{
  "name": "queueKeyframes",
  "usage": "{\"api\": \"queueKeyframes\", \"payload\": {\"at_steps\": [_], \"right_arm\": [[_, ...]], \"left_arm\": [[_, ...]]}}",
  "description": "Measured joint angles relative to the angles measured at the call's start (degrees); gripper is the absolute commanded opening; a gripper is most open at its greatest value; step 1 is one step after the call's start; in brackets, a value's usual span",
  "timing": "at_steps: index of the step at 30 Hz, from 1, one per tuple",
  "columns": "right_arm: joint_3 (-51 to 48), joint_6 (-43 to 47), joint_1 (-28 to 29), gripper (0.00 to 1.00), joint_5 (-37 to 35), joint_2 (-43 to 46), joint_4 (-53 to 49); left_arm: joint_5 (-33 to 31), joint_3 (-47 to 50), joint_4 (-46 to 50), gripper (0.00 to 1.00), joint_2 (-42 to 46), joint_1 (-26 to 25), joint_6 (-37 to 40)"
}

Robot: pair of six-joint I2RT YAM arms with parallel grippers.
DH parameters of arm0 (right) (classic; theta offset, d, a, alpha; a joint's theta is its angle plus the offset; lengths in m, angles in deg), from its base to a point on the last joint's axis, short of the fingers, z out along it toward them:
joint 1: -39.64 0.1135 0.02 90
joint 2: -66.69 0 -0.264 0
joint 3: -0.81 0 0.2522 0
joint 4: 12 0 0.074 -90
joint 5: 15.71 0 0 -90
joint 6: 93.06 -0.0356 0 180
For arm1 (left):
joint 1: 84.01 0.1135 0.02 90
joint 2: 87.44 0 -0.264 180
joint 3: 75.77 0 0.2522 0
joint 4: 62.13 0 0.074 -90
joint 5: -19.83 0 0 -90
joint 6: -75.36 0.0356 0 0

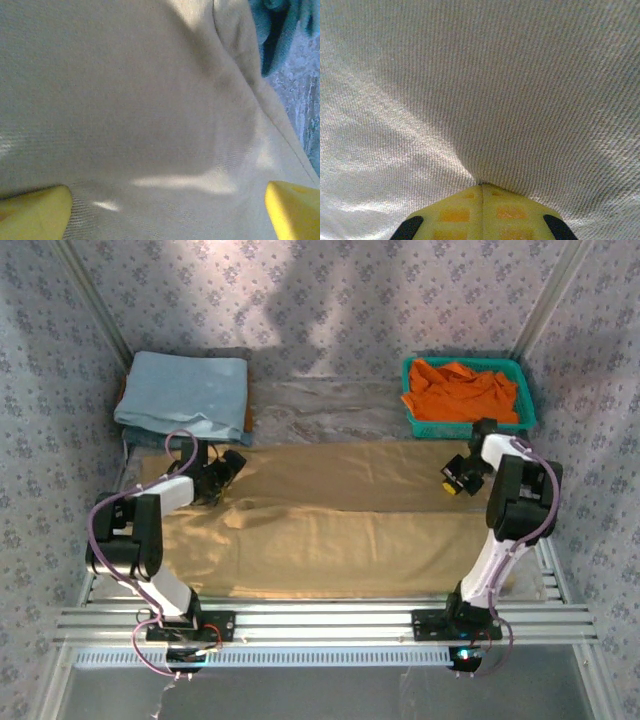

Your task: Fold and stack the trousers

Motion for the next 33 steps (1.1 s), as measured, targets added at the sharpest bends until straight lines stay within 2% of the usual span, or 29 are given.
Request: {"api": "queueKeyframes", "payload": {"at_steps": [5, 11, 14, 20, 27, 33], "right_arm": [[-2.43, -0.02, -3.48, 0.00, 3.54, 1.38, 1.60], [-2.91, -0.07, -1.29, 0.02, 2.64, 3.13, 0.98], [-5.97, -0.24, 1.79, 0.04, 1.27, 8.98, 0.35], [-16.61, -0.63, 7.06, 0.03, 1.99, 22.88, -0.72], [-27.17, -0.66, 4.81, 0.02, 2.93, 23.58, -0.94], [-26.99, -0.26, 0.76, 0.03, 6.51, 21.35, -0.09]], "left_arm": [[-0.70, -0.28, -1.14, 0.99, -0.52, -2.16, -0.81], [-1.64, -1.90, 2.32, 1.00, -0.52, -1.84, -0.74], [-3.26, -2.78, 7.67, 1.00, 1.79, -0.24, -0.26], [-6.27, -2.62, 16.09, 1.00, 12.87, 4.09, -0.42], [-7.28, 4.33, 21.42, 1.00, 22.56, 6.51, -1.05], [-6.27, 11.47, 24.09, 1.00, 24.85, 11.04, -0.85]]}}
